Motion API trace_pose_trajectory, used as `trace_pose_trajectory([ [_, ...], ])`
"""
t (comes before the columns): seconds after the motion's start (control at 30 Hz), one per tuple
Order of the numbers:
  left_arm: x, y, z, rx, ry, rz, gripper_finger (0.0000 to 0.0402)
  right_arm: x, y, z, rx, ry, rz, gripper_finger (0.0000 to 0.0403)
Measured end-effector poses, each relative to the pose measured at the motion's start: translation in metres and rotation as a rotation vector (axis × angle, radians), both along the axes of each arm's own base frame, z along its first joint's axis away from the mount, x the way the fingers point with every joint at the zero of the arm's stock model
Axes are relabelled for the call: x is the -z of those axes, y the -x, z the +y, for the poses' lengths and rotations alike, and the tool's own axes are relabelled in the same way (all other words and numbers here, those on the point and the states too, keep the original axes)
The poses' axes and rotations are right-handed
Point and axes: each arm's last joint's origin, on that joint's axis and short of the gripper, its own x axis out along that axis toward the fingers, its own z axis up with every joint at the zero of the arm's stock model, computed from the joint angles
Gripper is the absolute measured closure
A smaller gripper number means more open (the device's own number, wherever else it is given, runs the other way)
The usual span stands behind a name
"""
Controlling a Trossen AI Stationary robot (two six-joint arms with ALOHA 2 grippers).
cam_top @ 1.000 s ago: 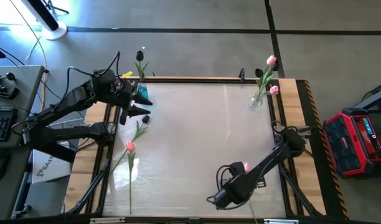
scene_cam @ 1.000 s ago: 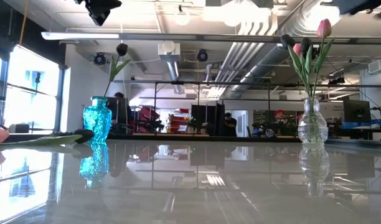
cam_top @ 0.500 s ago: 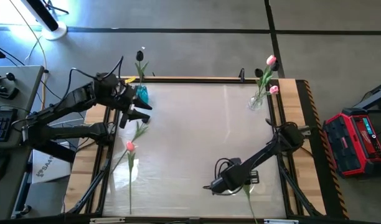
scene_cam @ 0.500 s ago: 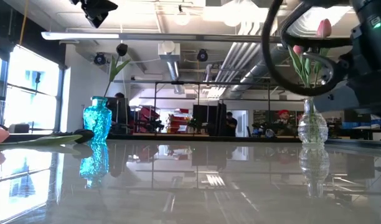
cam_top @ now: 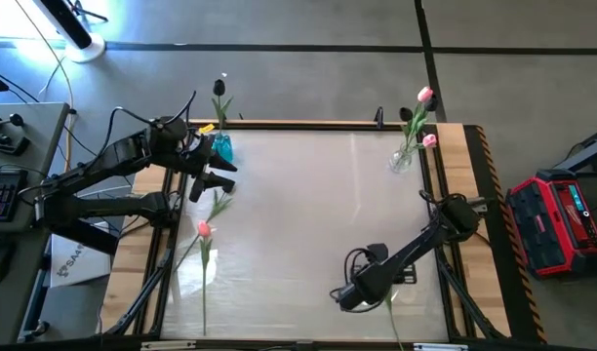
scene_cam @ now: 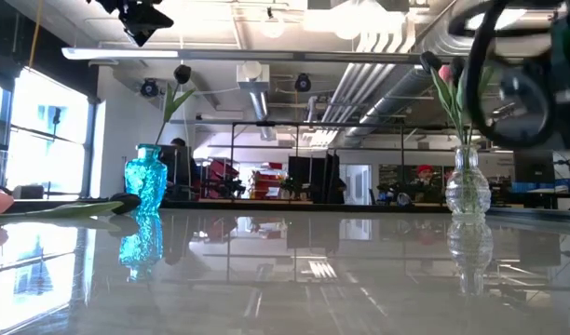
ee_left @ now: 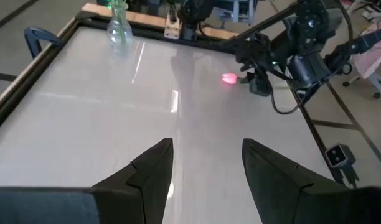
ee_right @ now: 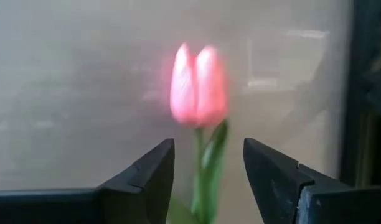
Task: Sort flowers into vase by color
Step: Put the pink flower into the blue vase
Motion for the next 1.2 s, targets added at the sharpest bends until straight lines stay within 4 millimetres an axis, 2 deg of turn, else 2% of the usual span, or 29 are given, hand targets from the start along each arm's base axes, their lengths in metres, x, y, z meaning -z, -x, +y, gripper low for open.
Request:
trace_pose_trajectory([
  [0.2,0.004,0.002,0.0,-0.003,-0.024,0.044,0.022,0.022,0.003,-0.002,0.031,-0.044,-0.068,0.0224],
  [0.27,0.005,0.003,-0.001,0.003,-0.03,0.055,0.022,0.028,0.004,-0.004,0.043,-0.062,-0.063,0.0236],
  [0.37,0.006,0.004,-0.001,0.011,-0.035,0.072,0.022,0.031,0.004,-0.006,0.05,-0.083,-0.056,0.0274],
  [0.57,0.007,0.004,-0.001,0.004,-0.045,0.08,0.022,0.026,-0.004,-0.009,0.037,-0.107,-0.071,0.0387],
  [0.7,0.007,0.004,0.0,-0.02,-0.058,0.089,0.022,0.02,-0.014,-0.011,0.048,-0.094,-0.103,0.0386],
  [1.0,0.008,0.004,0.0,-0.048,-0.028,0.096,0.022,-0.024,-0.062,-0.022,-0.009,0.085,-0.433,0.0398],
  [1.2,0.008,0.004,0.0,-0.099,0.061,0.101,0.022,-0.067,-0.087,-0.045,-0.113,0.292,-0.581,0.0401],
])
